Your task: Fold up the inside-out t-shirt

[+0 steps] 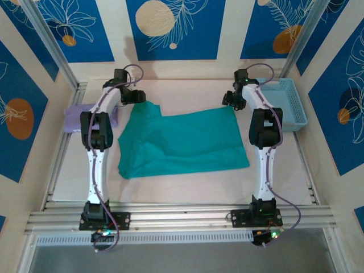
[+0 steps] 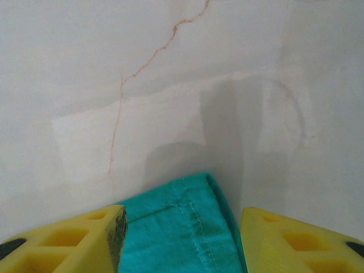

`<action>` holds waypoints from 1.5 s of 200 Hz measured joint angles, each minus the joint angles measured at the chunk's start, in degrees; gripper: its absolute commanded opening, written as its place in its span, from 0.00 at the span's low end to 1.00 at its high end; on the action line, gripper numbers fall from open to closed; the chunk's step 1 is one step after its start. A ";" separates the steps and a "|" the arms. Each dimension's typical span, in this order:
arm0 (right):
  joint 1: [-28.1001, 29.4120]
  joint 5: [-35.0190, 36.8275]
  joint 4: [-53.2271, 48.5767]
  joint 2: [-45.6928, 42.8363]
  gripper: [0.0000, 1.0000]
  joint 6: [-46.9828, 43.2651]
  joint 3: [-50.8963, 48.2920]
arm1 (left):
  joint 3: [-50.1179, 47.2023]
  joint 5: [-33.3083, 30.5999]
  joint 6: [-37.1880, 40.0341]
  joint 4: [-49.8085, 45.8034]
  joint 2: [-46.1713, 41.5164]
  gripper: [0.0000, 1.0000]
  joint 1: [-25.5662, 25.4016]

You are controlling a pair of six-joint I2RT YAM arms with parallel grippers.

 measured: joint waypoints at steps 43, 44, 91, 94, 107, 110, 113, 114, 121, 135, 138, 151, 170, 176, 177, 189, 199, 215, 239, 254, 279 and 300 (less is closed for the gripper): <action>0.00 -0.09 -6.64 6.45 0.49 -0.87 9.62 | 12.24 2.23 0.79 -7.63 8.26 0.54 0.00; 0.00 -0.07 -6.75 6.58 0.49 -0.87 9.81 | 12.35 2.23 0.81 -7.72 8.33 0.54 0.00; -0.02 -0.26 -11.76 10.16 0.38 -1.99 16.81 | 16.59 5.42 0.76 -12.17 10.12 0.32 0.00; -0.04 -0.46 -11.93 10.19 0.37 -1.81 17.00 | 16.68 5.49 0.98 -12.33 10.25 0.30 0.00; -0.11 -0.72 -12.70 10.29 0.31 -2.08 17.55 | 16.81 5.88 1.01 -12.96 10.43 0.19 0.00; -0.11 -0.76 -12.85 10.29 0.30 -2.40 17.57 | 16.81 5.99 0.57 -13.18 10.43 0.17 0.00; -0.09 -0.83 -12.94 10.29 0.28 -2.12 17.57 | 16.81 6.05 1.03 -13.31 10.45 0.16 0.02; -0.09 -0.87 -12.96 10.29 0.28 -2.12 17.57 | 16.81 6.03 0.98 -13.35 10.45 0.15 0.00; -0.07 -0.98 -13.14 10.29 0.24 -2.23 17.59 | 16.81 6.19 0.83 -13.55 10.45 0.12 0.02; -0.07 -0.96 -13.22 10.29 0.18 -2.38 17.59 | 16.83 6.25 0.81 -13.62 10.45 0.04 0.02; -0.07 -0.94 -13.20 10.29 0.17 -2.62 17.59 | 16.83 6.25 0.76 -13.62 10.45 0.03 0.00; -0.07 -0.92 -12.74 10.29 0.12 -2.89 17.53 | 16.83 5.99 0.98 -13.57 10.45 0.00 0.02; -0.07 -0.94 -10.58 9.94 0.07 -3.45 16.06 | 16.83 5.01 0.87 -13.29 10.40 0.00 0.04; -0.07 -0.96 -9.53 9.27 0.06 -3.78 14.91 | 16.83 4.72 0.87 -13.18 10.38 0.00 0.15; -0.07 -0.96 -9.44 9.18 0.06 -3.89 14.75 | 16.83 4.70 0.87 -13.18 10.38 0.00 0.15; -0.07 -0.96 -7.45 7.45 0.04 -4.33 11.91 | 16.79 4.13 0.85 -12.81 10.27 0.00 0.24; -0.07 -0.96 -5.86 5.84 0.03 -4.76 9.51 | 15.78 3.74 0.74 -11.89 9.49 0.00 0.37; -0.07 -1.14 -3.41 2.95 0.02 -5.29 5.97 | 10.88 3.52 0.61 -9.49 6.08 0.00 0.66; -0.07 -1.88 -0.48 -1.22 0.01 -5.86 2.23 | 1.31 3.50 -0.02 -4.90 -1.79 0.00 1.05; -0.07 -2.38 0.87 -3.02 0.00 -6.23 1.18 | -2.03 3.45 -0.24 -2.89 -5.66 0.00 1.14; -0.07 -3.08 2.95 -5.14 0.00 -6.86 -0.76 | -6.45 3.54 -0.83 0.76 -11.04 0.00 1.14; -0.07 -3.19 4.46 -7.10 0.00 -7.56 -4.09 | -12.39 3.76 -1.49 3.74 -15.65 0.00 1.14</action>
